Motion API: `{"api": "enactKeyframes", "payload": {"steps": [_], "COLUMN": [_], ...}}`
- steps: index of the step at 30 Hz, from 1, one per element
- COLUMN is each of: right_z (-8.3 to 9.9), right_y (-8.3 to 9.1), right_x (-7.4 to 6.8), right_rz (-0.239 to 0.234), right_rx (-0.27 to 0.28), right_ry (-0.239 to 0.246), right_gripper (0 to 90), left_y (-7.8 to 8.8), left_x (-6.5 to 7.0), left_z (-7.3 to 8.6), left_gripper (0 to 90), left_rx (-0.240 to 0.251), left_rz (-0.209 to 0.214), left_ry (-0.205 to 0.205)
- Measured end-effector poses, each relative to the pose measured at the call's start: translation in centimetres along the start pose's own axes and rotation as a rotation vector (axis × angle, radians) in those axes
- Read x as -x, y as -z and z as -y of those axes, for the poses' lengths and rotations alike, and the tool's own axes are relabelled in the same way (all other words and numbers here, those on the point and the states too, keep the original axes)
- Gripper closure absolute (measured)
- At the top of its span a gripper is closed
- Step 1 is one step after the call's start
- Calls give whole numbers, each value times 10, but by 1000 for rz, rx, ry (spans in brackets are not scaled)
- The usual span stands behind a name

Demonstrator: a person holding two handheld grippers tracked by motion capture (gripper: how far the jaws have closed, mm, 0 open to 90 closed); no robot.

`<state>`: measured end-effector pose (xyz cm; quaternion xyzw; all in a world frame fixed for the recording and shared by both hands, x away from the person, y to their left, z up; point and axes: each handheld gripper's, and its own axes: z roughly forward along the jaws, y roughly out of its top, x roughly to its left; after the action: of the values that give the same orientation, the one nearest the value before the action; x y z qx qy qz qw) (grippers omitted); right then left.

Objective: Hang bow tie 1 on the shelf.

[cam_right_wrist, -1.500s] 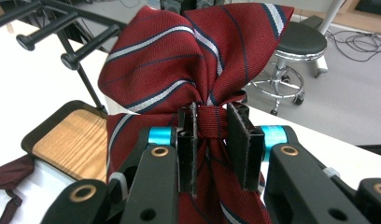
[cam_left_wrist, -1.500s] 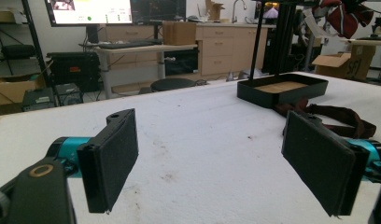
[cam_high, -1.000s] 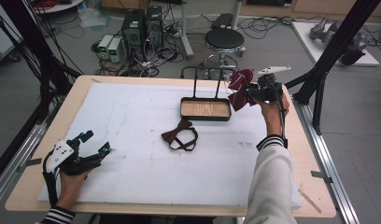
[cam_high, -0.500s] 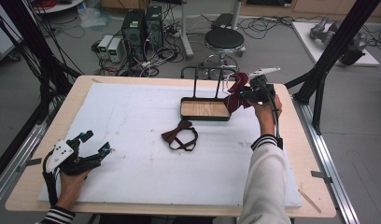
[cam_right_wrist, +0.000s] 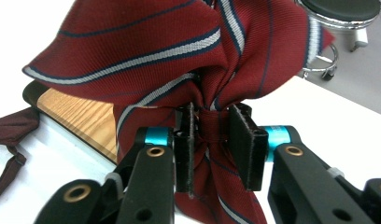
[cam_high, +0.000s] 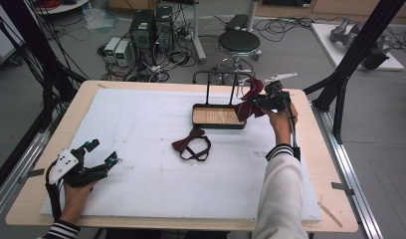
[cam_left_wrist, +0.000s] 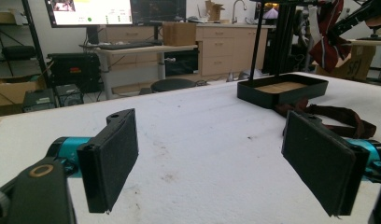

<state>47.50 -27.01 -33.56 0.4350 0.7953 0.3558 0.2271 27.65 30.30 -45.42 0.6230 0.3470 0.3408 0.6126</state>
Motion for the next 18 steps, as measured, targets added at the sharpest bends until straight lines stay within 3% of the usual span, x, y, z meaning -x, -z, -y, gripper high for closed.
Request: {"api": "enactKeyframes", "payload": {"steps": [6, 9, 12, 16, 18], "right_z": [1, 1, 0, -1, -2], "right_y": [-2, -2, -2, 1, 5], "right_x": [0, 0, -4, -5, -5], "right_rz": [-12, -27, -7, -7, -8], "right_rx": [-10, 2, -5, 31, 52], "right_ry": [-28, -54, -55, -55, -62], "right_gripper": [674, 542, 313, 142, 115], "left_y": [0, 0, 0, 0, 0], "left_x": [0, 0, 0, 0, 0], "left_z": [0, 0, 0, 0, 0], "left_gripper": [189, 189, 189, 189, 189], "left_rx": [0, 0, 0, 0, 0], "left_rz": [0, 0, 0, 0, 0], "left_ry": [0, 0, 0, 0, 0]}}
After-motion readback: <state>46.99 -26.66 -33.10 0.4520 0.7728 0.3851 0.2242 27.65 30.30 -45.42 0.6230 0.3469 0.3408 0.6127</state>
